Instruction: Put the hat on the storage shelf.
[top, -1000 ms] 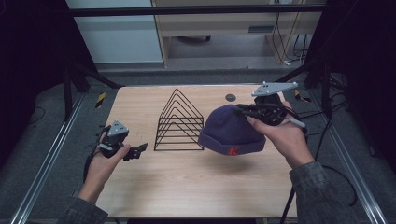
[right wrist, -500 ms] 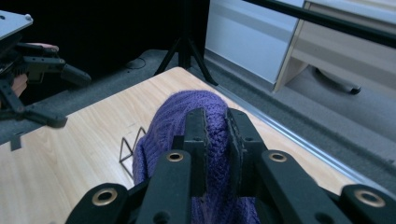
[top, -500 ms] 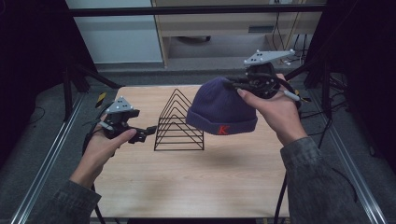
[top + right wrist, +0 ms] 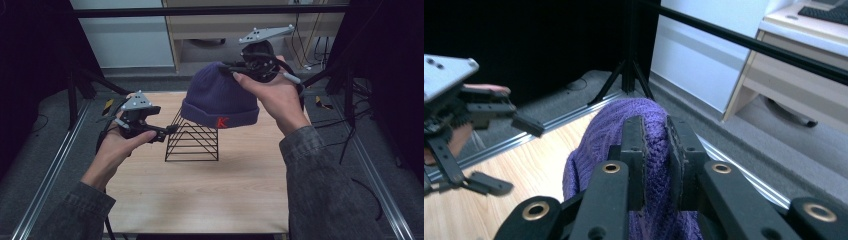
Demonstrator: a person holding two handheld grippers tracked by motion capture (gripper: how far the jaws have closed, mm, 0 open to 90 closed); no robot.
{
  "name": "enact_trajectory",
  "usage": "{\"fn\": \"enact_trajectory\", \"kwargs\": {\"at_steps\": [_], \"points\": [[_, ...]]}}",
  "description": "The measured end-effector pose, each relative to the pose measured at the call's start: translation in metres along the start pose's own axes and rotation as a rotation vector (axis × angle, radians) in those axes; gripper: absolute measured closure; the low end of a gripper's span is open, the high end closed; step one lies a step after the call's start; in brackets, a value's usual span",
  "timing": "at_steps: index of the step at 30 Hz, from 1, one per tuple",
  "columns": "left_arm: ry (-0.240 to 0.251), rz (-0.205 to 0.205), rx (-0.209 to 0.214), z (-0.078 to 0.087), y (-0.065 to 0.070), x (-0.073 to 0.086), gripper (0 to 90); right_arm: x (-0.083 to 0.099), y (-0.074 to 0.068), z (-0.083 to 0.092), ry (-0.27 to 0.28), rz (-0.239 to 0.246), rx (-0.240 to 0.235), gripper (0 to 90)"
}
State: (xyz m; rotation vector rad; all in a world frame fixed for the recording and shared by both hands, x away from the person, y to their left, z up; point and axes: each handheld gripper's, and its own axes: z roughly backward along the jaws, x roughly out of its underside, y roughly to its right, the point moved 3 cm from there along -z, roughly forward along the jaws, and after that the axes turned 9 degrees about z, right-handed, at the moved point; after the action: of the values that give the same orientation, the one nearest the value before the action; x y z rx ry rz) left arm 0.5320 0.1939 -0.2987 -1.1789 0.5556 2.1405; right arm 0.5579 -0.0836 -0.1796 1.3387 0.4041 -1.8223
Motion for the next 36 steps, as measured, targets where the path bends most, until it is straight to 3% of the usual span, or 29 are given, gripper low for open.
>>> {"fn": "enact_trajectory", "kwargs": {"at_steps": [8,22,27,31,36], "points": [[0.018,0.01,-0.005,0.002,-0.009,-0.018,14.2,-0.019,-0.007,-0.014,0.014,0.029,-0.017,79.2],[-0.005,0.013,0.029,-0.009,-0.017,-0.016,13.2,-0.032,-0.023,-0.031,0.038,0.041,-0.058,79.2],[-0.011,0.018,0.057,-0.013,-0.018,-0.012,17.8,-0.034,-0.027,-0.034,0.044,0.046,-0.07,79.1],[-0.02,0.017,0.076,-0.016,-0.019,-0.011,32.9,-0.034,-0.029,-0.036,0.045,0.048,-0.076,79.1],[-0.021,0.033,0.066,-0.018,-0.022,-0.01,62.5,-0.031,-0.028,-0.039,0.033,0.046,-0.076,79.1]]}}
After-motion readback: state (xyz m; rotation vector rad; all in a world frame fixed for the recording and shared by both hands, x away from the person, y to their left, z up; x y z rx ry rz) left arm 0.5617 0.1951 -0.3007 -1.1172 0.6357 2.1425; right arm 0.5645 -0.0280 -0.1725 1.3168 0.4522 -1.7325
